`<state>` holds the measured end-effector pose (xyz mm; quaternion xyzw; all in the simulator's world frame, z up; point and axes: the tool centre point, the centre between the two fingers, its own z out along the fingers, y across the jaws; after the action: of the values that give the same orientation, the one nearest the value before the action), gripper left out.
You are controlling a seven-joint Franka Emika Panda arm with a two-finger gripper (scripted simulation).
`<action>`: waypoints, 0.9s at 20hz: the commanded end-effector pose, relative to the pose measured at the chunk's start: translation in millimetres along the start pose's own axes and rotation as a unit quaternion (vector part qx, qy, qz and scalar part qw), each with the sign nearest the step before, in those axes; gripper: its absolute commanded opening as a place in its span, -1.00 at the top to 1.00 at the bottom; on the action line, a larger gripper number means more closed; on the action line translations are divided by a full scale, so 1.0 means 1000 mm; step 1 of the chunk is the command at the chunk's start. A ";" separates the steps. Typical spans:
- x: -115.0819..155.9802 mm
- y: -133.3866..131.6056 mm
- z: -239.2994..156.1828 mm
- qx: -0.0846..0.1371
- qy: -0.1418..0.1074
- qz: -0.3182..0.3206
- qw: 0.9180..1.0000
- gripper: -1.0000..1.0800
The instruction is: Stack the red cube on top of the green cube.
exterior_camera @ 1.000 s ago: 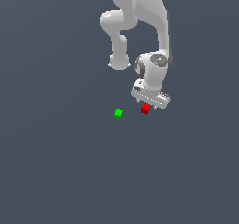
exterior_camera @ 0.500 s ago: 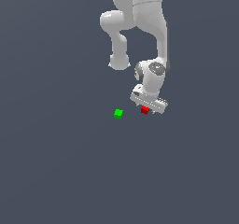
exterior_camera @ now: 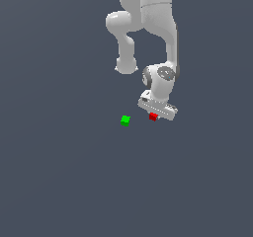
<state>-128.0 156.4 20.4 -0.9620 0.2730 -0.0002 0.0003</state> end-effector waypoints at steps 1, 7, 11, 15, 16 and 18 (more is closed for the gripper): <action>0.000 0.000 0.001 0.000 0.000 0.000 1.000 1.00; 0.000 0.000 -0.004 0.000 0.000 0.000 1.000 1.00; 0.000 0.000 -0.016 0.000 0.000 0.000 1.000 1.00; 0.000 0.001 -0.036 0.000 0.000 0.000 1.000 1.00; -0.001 0.001 -0.043 0.000 0.000 0.000 1.000 1.00; -0.001 0.001 -0.056 0.000 0.000 0.000 1.000 1.00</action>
<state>-129.4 155.7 66.3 -0.9619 0.2732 0.0003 -0.0001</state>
